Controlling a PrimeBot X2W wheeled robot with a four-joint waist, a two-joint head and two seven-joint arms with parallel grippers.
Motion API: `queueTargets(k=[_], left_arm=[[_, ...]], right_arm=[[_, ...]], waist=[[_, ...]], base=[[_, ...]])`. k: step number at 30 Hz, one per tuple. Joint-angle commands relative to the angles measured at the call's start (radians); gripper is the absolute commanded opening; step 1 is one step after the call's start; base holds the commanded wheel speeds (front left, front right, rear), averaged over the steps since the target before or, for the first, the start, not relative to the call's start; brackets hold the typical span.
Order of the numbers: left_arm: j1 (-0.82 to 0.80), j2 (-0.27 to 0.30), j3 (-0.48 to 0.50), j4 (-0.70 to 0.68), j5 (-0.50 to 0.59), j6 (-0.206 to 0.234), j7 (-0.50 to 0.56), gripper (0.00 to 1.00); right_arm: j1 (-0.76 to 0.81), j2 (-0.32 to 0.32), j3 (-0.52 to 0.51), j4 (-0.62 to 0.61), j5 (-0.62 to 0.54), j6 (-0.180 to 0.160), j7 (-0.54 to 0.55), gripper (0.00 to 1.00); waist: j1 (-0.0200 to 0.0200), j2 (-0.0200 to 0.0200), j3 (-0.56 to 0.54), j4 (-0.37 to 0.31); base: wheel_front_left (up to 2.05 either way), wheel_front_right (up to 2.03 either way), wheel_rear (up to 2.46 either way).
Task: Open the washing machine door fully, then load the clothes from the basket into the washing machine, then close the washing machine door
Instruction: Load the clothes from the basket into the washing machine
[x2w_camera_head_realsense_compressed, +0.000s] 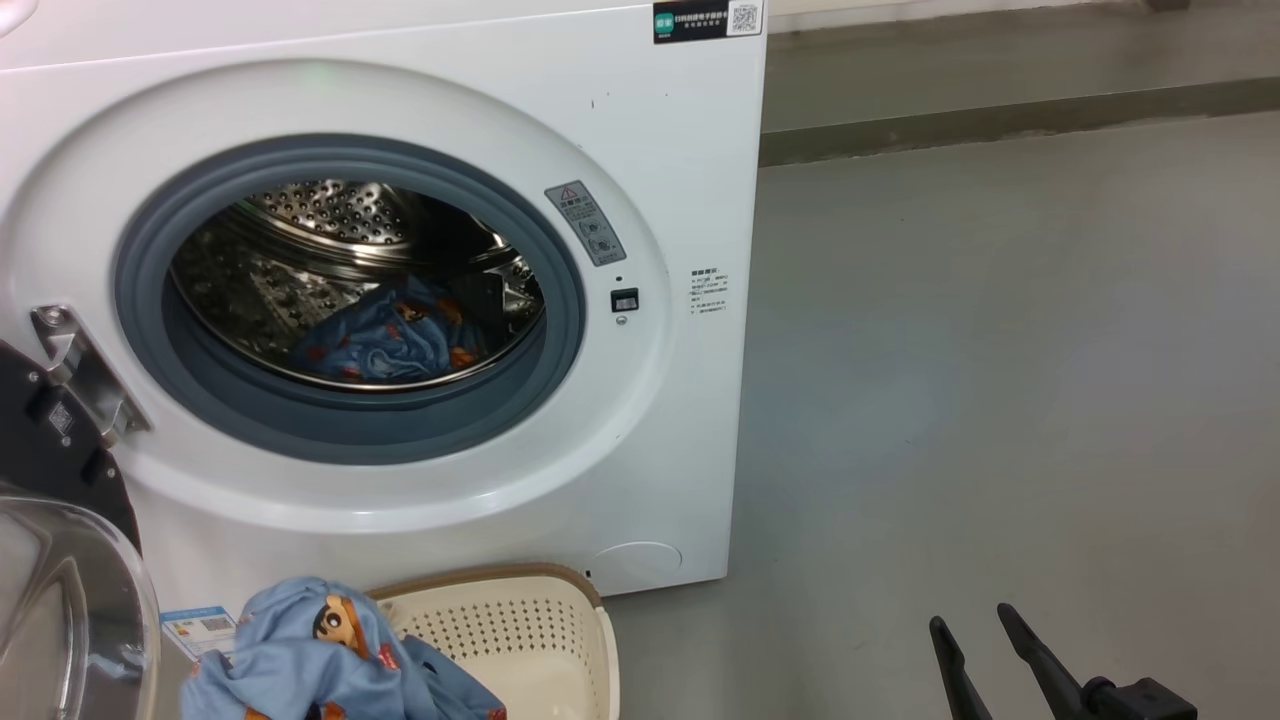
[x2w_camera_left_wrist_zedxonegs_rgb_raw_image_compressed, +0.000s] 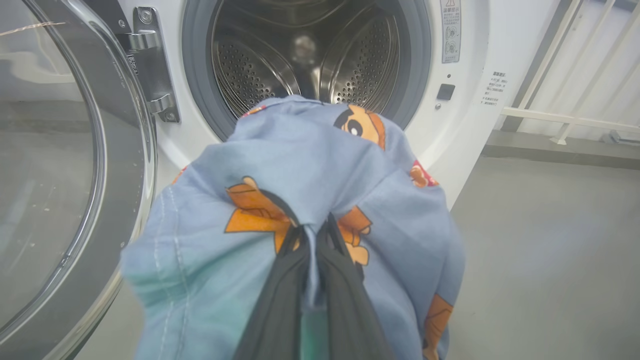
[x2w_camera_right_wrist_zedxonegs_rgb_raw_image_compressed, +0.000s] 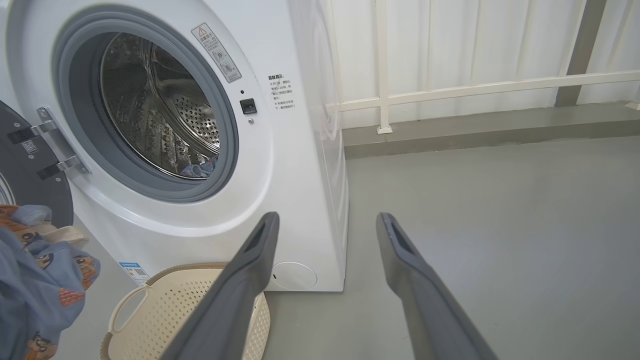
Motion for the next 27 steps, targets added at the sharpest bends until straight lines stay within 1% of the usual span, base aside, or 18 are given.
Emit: queueTargets(k=[1,7,14,20,24,27], left_arm=[[-0.033,0.006,0.03,-0.029,0.0,0.007,-0.014,0.0],[-0.044,0.006,0.02,-0.023,-0.012,0.008,-0.014,0.0],[-0.096,0.006,0.004,-0.002,-0.038,0.018,-0.014,0.0],[-0.173,0.006,0.005,0.03,-0.051,0.027,-0.014,0.0],[-0.244,0.006,0.028,0.062,-0.035,0.022,-0.014,0.0],[-0.31,0.006,0.049,0.088,-0.014,0.01,-0.014,0.0]], right_arm=[[-0.025,-0.006,0.026,-0.026,0.002,0.002,-0.005,1.0],[-0.03,-0.004,0.031,-0.027,0.003,0.002,-0.005,1.0],[-0.039,-0.003,0.033,-0.031,0.004,0.002,-0.005,1.0],[-0.051,0.0,0.037,-0.032,0.006,0.002,-0.005,1.0],[-0.064,0.002,0.043,-0.033,0.007,0.002,-0.005,1.0],[-0.077,0.004,0.047,-0.036,0.008,0.002,-0.005,1.0]], waist=[[0.0,0.0,0.002,-0.002],[0.0,0.0,0.012,-0.013],[0.0,0.0,0.04,-0.034],[0.0,0.0,0.07,-0.066],[0.0,0.0,0.101,-0.096],[0.0,0.0,0.138,-0.119]], base=[[0.0,0.0,0.0],[0.0,0.0,0.0],[0.0,0.0,0.0],[0.0,0.0,0.0],[0.0,0.0,0.0],[0.0,0.0,0.0]])
